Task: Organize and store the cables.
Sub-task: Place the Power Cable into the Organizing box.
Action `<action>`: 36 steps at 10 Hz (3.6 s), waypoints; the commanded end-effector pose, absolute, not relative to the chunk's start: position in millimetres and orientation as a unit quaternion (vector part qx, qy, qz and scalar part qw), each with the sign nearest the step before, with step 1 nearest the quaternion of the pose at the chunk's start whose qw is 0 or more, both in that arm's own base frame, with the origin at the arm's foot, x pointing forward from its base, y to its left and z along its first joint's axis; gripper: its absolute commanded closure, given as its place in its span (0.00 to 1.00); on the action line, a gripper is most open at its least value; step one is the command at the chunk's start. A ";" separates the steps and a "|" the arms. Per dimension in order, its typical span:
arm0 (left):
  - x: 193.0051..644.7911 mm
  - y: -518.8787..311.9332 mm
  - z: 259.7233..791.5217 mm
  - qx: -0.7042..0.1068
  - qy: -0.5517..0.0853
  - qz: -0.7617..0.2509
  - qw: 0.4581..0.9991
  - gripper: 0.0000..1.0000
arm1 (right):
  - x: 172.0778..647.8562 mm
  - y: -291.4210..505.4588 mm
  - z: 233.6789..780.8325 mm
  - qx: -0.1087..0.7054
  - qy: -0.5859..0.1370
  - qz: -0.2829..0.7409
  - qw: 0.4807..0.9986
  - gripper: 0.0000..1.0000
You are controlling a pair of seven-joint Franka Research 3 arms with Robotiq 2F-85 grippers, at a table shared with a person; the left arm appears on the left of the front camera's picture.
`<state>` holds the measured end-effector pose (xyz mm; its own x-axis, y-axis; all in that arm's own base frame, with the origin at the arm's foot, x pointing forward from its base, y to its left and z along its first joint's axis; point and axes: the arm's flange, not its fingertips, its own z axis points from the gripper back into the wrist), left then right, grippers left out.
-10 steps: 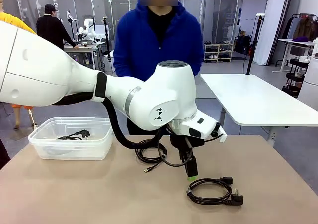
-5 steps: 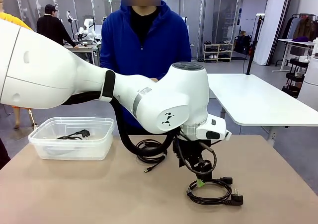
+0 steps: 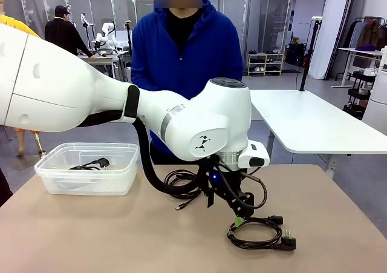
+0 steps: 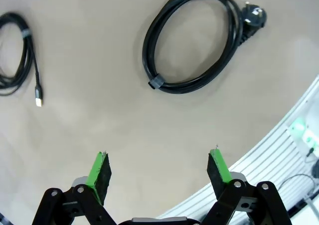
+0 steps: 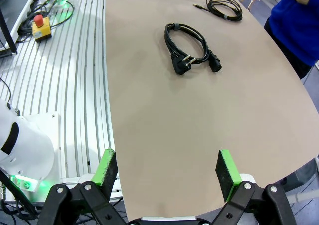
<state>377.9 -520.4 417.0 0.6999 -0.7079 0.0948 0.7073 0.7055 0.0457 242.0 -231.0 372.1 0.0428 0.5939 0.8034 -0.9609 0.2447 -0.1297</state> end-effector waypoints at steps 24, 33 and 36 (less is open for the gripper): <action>410.1 -557.6 318.7 0.013 -0.055 -0.100 0.993 0.02 | 242.6 -227.1 373.9 0.234 -0.393 0.557 0.693 0.00; 412.2 -550.3 304.7 0.043 -0.084 -0.116 0.989 0.26 | 242.6 -227.1 373.9 0.234 -0.393 0.557 0.693 0.00; 407.0 -550.1 308.6 0.016 -0.072 -0.117 0.990 0.59 | 242.6 -227.1 373.9 0.234 -0.393 0.557 0.693 0.00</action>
<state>413.1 -556.9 308.5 0.9627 -0.2337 0.1366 0.2256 0.9715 0.0724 242.1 -231.0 372.2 0.0430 0.5941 0.8032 -0.9610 0.2446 -0.1294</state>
